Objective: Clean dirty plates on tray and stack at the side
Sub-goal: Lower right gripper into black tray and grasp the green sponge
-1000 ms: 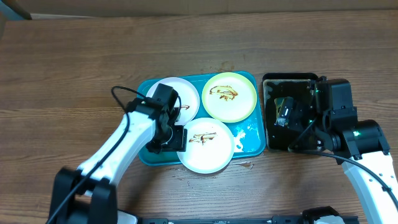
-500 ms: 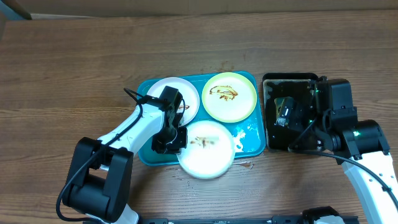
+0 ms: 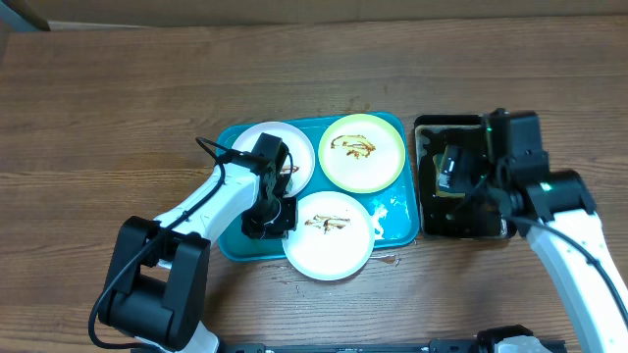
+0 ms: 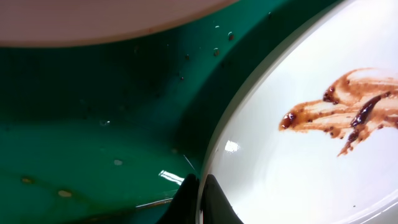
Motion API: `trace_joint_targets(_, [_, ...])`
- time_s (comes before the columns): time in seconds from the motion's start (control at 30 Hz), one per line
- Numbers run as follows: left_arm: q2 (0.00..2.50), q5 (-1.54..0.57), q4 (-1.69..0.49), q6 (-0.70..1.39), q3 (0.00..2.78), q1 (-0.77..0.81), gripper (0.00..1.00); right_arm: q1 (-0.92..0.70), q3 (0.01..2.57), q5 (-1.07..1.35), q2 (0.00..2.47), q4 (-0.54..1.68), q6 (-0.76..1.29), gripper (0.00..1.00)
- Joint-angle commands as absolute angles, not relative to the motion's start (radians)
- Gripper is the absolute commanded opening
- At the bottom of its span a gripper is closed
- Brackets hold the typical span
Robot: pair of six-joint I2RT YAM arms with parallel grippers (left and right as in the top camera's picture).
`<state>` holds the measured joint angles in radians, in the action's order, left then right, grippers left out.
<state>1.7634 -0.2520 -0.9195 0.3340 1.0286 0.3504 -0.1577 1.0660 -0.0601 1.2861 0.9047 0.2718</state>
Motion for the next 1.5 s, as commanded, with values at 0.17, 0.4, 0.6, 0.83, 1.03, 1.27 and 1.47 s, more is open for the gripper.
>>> trace_joint_targets(0.17, [1.772, -0.244, -0.918, 0.330, 1.043, 0.354, 0.04, -0.158, 1.094, -0.184, 1.511, 0.798, 0.228, 0.73])
trace_joint_targets(0.4, [1.772, -0.244, -0.919, 0.330, 1.043, 0.354, 0.04, -0.156, 1.094, -0.194, 1.634, 0.696, 0.228, 0.62])
trace_joint_targets(0.6, [1.772, -0.245, -0.919, 0.330, 1.043, 0.354, 0.04, -0.156, 1.094, -0.206, 1.704, 0.664, 0.228, 0.62])
trace_joint_targets(0.83, [1.772, -0.245, -0.919, 0.330, 1.043, 0.354, 0.04, -0.156, 1.093, -0.205, 1.785, 0.656, 0.236, 0.62])
trace_joint_targets(1.03, [1.772, -0.245, -0.919, 0.331, 1.043, 0.354, 0.04, -0.156, 1.093, -0.205, 1.803, 0.641, 0.236, 0.36])
trace_joint_targets(1.27, [1.772, -0.245, -0.919, 0.330, 1.043, 0.354, 0.04, -0.156, 1.092, -0.205, 1.803, 0.648, 0.240, 0.06])
trace_joint_targets(1.47, [1.772, -0.245, -0.919, 0.330, 1.043, 0.354, 0.04, -0.156, 1.047, -0.205, 1.803, 0.648, 0.340, 0.04])
